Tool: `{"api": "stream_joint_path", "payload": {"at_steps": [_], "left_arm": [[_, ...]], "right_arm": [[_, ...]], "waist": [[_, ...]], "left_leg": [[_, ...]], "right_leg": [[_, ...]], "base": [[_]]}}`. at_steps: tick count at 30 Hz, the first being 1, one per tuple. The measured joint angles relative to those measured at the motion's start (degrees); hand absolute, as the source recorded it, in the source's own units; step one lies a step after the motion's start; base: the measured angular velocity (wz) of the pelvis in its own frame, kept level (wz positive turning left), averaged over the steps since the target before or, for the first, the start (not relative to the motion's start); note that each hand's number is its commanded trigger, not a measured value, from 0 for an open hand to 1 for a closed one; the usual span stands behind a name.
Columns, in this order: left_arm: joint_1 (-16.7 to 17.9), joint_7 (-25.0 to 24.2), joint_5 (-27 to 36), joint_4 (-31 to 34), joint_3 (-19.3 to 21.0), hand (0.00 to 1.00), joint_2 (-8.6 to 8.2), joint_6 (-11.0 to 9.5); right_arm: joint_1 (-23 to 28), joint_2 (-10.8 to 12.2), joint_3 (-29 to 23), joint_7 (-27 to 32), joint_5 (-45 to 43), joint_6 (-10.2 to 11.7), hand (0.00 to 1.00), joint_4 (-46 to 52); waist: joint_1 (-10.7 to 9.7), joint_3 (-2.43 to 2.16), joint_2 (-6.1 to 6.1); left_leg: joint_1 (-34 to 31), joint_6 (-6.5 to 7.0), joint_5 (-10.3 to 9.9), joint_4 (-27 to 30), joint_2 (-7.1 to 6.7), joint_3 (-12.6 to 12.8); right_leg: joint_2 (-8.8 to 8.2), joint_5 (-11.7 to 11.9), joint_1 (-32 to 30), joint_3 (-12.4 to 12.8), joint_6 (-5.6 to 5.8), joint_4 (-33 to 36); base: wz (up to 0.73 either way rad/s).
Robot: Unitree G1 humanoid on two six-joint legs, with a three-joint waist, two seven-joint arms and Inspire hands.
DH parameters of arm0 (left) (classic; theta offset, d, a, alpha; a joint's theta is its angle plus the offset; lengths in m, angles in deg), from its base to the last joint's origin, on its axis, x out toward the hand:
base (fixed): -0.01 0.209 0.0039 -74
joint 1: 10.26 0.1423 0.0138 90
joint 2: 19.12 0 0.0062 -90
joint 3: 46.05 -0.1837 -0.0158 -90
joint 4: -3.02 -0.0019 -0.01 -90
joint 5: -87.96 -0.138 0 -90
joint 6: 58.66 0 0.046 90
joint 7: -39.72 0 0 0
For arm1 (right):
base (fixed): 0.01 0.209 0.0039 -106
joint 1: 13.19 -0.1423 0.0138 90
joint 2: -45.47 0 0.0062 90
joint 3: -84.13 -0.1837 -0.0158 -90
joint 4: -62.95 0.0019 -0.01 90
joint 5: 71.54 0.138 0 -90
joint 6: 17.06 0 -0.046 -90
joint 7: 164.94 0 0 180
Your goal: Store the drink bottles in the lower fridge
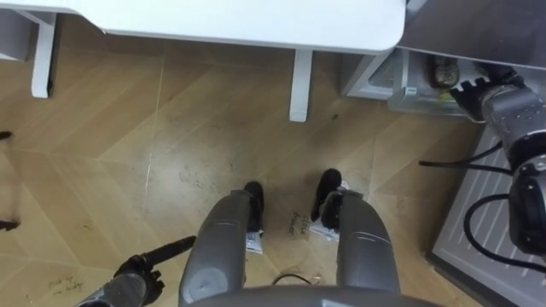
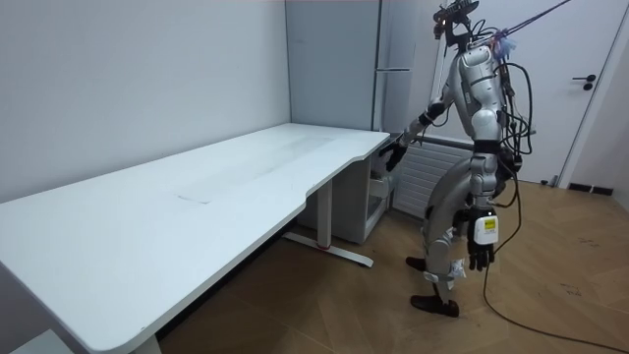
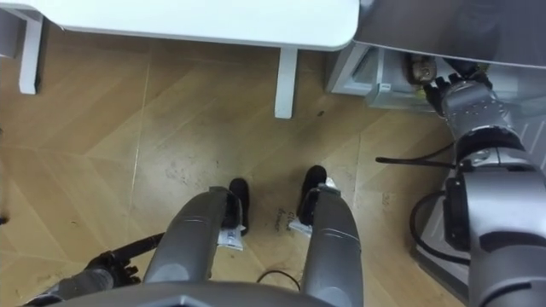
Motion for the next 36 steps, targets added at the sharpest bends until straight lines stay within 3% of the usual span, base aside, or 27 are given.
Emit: {"api": "stream_joint_path", "payload": {"at_steps": [4, 7, 14, 20, 22, 26, 27, 29, 36], "left_arm": [[0.12, -0.05, 0.90, 0.16, 0.14, 0.00, 0.01, 0.11], [0.14, -0.72, 0.93, 0.23, 0.23, 0.00, 0.00, 0.11], [0.14, -2.14, 1.20, 1.15, 0.27, 0.00, 0.04, 0.24], [0.89, -2.15, 5.44, 2.25, 0.33, 0.00, 0.14, 0.36], [2.10, -2.19, 5.38, 2.76, 0.82, 0.00, 0.13, 0.38], [3.79, -2.30, 5.37, 3.07, 1.64, 0.00, 0.21, 0.32], [4.09, -2.37, 5.36, 3.06, 1.64, 0.00, 0.23, 0.32], [4.33, -2.71, 5.33, 3.05, 1.67, 0.00, 0.24, 0.33], [5.07, -4.80, 5.12, 2.33, 3.94, 0.00, 0.17, 0.13]], "right_arm": [[1.26, 0.00, 0.81, -3.04, 1.24, 0.81, 0.00, 0.25], [2.73, 0.00, 1.05, -4.03, 1.68, 1.08, 0.00, 1.27], [5.58, 0.01, 1.66, -8.81, 2.09, 1.66, 0.00, 1.67], [13.66, 0.30, 1.61, -12.75, 3.66, 1.81, 0.00, 8.80], [17.99, 1.00, 1.62, -13.58, 3.89, 1.91, 0.00, 11.00], [21.30, 3.00, 1.63, -14.57, 3.79, 1.97, 0.00, 11.28], [22.42, 3.61, 1.65, -15.15, 3.71, 1.96, 0.00, 11.27], [24.17, 3.90, 1.63, -15.69, 3.69, 1.96, 0.00, 11.19], [27.13, 5.69, 1.56, -16.40, 3.76, 2.18, 0.00, 9.77]], "waist": [[-0.10, -0.03, 0.04], [-0.03, -0.50, 0.76], [-0.33, -0.74, 1.15], [-0.78, -1.03, 0.89], [-1.20, -1.38, 0.65], [-2.17, -1.54, 0.51], [-2.52, -1.87, 0.49], [-2.66, -2.08, 0.59], [-2.72, -2.25, 0.79]], "left_leg": [[0.33, 0.01, 0.02, -0.41, 0.09, 0.14], [0.80, 0.12, -0.07, -0.73, 0.33, 0.09], [2.48, 0.16, -0.10, -1.87, 0.07, 0.12], [3.08, 0.12, -0.14, -2.16, 0.29, 0.05], [4.17, 0.08, -0.21, -2.73, 0.41, 0.04], [6.64, -0.05, -0.50, -3.41, 0.93, 0.22], [7.13, -0.07, -0.51, -3.67, 0.98, 0.21], [7.86, -0.07, -0.51, -4.02, 0.97, 0.22], [11.52, -0.07, -0.46, -6.39, 0.77, 1.63]], "right_leg": [[0.09, 0.30, 0.44, 0.06, 0.05, -0.68], [0.18, 0.35, 1.27, -0.42, 0.13, -1.49], [0.06, 0.09, 2.67, -0.50, 0.39, -1.55], [0.22, -0.01, 3.53, -0.98, 0.36, -2.53], [0.46, 0.04, 4.80, -1.03, 0.46, -3.35], [1.25, 0.37, 7.60, -0.90, 0.56, -4.87], [1.37, 0.42, 8.15, -0.93, 0.62, -5.48], [1.41, 0.49, 8.95, -0.92, 0.69, -5.85], [1.61, 0.68, 11.52, 0.44, 0.92, -6.89]], "base": [[-0.02], [0.00], [0.00], [0.00], [0.00], [-0.09], [0.00], [0.00], [-0.08]]}}
